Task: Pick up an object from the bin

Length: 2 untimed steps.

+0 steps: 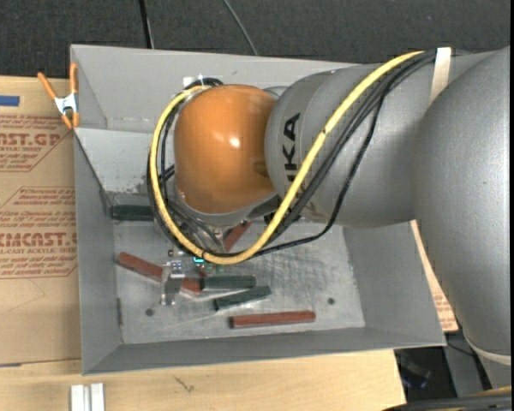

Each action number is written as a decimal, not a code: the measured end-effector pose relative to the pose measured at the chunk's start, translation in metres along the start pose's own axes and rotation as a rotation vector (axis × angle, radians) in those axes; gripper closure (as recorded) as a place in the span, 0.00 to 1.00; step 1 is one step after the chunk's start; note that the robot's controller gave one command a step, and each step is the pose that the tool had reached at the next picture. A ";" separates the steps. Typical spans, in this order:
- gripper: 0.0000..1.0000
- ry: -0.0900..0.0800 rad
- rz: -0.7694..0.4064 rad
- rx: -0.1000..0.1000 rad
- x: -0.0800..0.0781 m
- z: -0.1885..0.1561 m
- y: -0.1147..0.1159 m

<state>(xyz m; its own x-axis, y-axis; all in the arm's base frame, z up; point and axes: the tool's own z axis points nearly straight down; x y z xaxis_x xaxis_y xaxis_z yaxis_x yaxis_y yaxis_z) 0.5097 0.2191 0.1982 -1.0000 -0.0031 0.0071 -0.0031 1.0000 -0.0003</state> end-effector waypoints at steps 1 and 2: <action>0.00 -0.007 0.003 -0.002 -0.002 -0.004 -0.001; 1.00 -0.007 0.023 -0.004 -0.020 0.125 -0.044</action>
Offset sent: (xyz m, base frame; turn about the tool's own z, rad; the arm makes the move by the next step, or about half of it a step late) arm 0.0190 -0.0466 -0.1282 0.0237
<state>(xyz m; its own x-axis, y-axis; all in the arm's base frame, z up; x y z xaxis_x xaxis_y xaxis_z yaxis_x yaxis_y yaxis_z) 0.5293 0.1748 0.0727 -0.9998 0.0197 0.0001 0.0197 0.9998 0.0031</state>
